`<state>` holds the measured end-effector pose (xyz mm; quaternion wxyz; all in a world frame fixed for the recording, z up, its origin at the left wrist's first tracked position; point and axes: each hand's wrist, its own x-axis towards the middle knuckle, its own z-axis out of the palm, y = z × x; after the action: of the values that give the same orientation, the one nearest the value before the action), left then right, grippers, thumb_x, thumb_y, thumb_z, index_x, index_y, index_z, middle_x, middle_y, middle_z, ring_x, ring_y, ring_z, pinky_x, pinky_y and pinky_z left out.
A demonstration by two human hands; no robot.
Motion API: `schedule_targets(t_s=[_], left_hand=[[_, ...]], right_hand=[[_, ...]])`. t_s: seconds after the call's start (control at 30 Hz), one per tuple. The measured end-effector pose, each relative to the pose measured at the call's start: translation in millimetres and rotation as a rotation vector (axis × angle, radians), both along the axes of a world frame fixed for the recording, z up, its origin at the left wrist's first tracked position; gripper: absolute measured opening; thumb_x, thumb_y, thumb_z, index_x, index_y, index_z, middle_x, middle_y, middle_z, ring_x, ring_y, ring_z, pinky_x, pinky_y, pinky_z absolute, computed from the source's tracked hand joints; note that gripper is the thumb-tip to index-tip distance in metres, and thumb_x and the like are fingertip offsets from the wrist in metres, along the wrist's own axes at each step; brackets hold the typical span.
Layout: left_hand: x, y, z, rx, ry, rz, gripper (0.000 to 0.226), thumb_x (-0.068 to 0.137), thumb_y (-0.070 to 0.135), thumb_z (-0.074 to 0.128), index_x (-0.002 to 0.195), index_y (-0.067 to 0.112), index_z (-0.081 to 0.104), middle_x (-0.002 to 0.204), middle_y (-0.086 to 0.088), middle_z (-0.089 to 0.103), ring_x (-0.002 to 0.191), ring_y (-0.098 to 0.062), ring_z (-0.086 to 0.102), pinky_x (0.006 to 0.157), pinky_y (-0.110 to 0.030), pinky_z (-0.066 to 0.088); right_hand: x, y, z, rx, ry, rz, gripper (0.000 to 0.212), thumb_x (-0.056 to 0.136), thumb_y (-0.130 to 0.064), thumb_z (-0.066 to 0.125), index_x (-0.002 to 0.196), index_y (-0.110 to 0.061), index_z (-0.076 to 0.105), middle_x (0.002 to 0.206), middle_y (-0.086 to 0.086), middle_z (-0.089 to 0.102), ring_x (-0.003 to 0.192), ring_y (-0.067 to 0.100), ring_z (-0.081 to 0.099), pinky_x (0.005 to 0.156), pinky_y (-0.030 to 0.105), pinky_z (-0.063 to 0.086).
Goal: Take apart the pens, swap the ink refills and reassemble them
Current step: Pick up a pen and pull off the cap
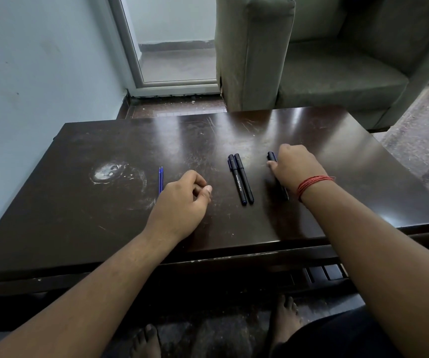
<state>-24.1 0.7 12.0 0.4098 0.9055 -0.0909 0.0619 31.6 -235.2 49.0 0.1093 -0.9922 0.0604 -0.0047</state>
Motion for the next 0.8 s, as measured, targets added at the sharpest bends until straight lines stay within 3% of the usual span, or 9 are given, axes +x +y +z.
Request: schedule_targets(t_s=[0.1,0.17,0.27,0.43,0.53,0.6,0.8], left_hand=[[0.8,0.3,0.8,-0.003,-0.007,0.007,0.006,0.097,0.026,0.060,0.093,0.022,0.059,0.075,0.009,0.072,0.060,-0.004,0.066,0.065,-0.039,0.061],[1.4,1.0,0.6,0.004,-0.011,0.011,0.006,0.097,0.027,0.060,0.093,0.022,0.059,0.075,0.009,0.072,0.061,-0.005,0.067,0.065,-0.040,0.061],[2.0,2.0,0.0,0.027,-0.013,0.011,0.006,0.097,0.027,0.060,0.093,0.023,0.059,0.075,0.010,0.071,0.063,-0.006,0.067,0.066,-0.041,0.060],[2.2,3.3,0.2,0.032,-0.018,0.016,0.007,0.097,0.027,0.059,0.094,0.022,0.060,0.075,0.009,0.072,0.063,-0.005,0.067,0.067,-0.040,0.060],[1.9,2.7,0.5,0.026,-0.009,0.017,0.006,0.098,0.027,0.059,0.093,0.022,0.059,0.075,0.010,0.072,0.062,-0.004,0.067,0.067,-0.039,0.060],[1.9,2.6,0.8,0.018,-0.001,0.020,0.006,0.098,0.027,0.059,0.093,0.022,0.059,0.075,0.010,0.072,0.062,-0.004,0.067,0.068,-0.039,0.061],[2.4,2.7,-0.9,0.040,-0.006,0.010,0.007,0.098,0.028,0.059,0.094,0.023,0.059,0.075,0.010,0.071,0.062,-0.005,0.068,0.067,-0.040,0.061]], right_hand=[[-5.2,13.3,5.6,0.009,-0.079,0.059,0.024,0.099,-0.032,0.054,0.090,-0.009,0.049,0.081,0.008,0.048,0.068,0.023,0.048,0.065,0.029,0.040],[-8.7,28.4,3.1,0.019,-0.051,0.131,0.023,0.099,-0.032,0.053,0.092,-0.010,0.053,0.081,0.009,0.052,0.075,0.027,0.055,0.066,0.029,0.041],[-12.7,46.8,-6.3,0.021,0.015,0.203,0.023,0.100,-0.029,0.050,0.100,-0.007,0.056,0.096,0.014,0.062,0.088,0.030,0.059,0.068,0.029,0.038],[-12.2,50.7,-16.4,0.005,0.052,0.196,0.013,0.100,-0.015,0.047,0.105,-0.006,0.053,0.104,0.015,0.064,0.077,0.026,0.048,0.068,0.029,0.036],[-10.7,49.2,-19.2,0.027,0.061,0.176,0.002,0.097,-0.011,0.048,0.096,-0.011,0.047,0.101,0.016,0.063,0.074,0.025,0.046,0.066,0.030,0.037],[-10.2,49.3,-20.3,0.039,0.074,0.170,0.009,0.097,-0.011,0.049,0.093,-0.013,0.042,0.096,0.014,0.060,0.073,0.025,0.047,0.065,0.030,0.038],[-8.9,50.3,-18.1,0.048,0.131,0.158,0.010,0.098,-0.018,0.052,0.100,-0.009,0.048,0.085,0.006,0.045,0.074,0.024,0.047,0.066,0.029,0.039]])
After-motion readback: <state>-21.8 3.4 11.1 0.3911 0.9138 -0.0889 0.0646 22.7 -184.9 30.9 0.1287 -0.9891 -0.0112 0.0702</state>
